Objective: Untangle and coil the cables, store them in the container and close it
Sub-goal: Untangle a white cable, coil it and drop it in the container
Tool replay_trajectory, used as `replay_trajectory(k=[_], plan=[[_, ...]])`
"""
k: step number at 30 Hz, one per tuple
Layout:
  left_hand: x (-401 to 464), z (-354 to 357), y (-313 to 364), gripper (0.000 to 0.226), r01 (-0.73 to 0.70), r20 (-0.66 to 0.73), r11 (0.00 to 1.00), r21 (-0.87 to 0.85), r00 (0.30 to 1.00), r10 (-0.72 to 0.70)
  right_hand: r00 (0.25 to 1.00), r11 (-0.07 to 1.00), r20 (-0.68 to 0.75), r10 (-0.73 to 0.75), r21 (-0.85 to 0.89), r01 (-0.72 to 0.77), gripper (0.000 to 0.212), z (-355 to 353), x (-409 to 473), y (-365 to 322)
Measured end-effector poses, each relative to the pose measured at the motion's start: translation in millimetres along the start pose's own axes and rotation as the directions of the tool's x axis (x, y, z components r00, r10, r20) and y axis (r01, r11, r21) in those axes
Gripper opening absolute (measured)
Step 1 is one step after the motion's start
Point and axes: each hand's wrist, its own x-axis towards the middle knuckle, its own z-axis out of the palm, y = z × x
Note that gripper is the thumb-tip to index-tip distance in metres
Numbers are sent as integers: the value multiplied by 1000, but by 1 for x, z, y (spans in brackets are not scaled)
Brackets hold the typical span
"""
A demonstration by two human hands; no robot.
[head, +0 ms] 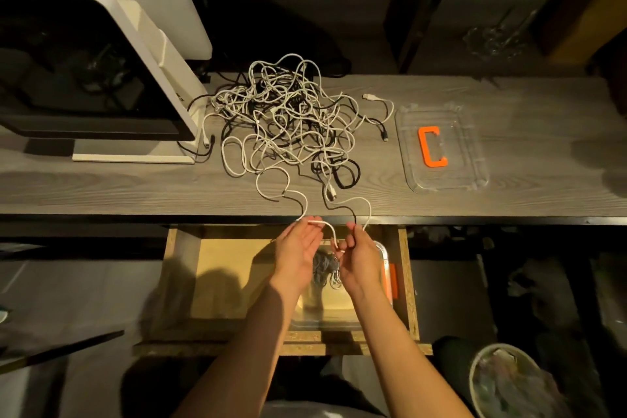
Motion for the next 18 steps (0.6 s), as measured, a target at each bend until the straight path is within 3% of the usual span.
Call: replay_trajectory(k=[6,10,18], plan=[[-21,26,47,15,15,48,950,-311,999,0,983,977,156,-101,200,69,28,33,-24,-30],[-45,47,77,19,-62,98,962,-267,991,91,951,973,281,-128,220,66,27,59,-45,-54],[-87,67,127,24,-188,327,967,-171,915,236,850,972,476,-226,165,166,34,99,-88,-89]])
